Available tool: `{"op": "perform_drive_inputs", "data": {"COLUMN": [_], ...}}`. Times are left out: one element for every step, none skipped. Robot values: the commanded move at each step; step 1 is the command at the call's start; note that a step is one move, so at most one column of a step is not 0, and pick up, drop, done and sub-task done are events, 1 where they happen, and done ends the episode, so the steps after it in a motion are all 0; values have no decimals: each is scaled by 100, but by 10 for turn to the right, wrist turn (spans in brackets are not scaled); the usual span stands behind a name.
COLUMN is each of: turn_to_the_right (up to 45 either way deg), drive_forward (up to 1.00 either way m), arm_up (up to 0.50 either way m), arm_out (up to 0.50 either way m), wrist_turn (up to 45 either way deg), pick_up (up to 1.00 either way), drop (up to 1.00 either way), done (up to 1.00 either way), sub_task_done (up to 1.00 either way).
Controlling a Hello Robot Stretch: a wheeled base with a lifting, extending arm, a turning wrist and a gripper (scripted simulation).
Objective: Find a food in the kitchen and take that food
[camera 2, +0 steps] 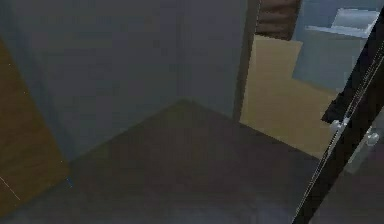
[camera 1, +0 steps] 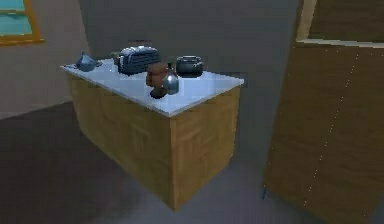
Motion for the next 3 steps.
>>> {"op": "perform_drive_inputs", "data": {"turn_to_the_right": [0,-450,-450], "drive_forward": [55,0,0], "arm_up": [0,0,0], "arm_out": [0,0,0], "wrist_turn": [0,0,0], "pick_up": [0,0,0], "drop": [0,0,0], "done": [0,0,0], "sub_task_done": [0,0,0]}}
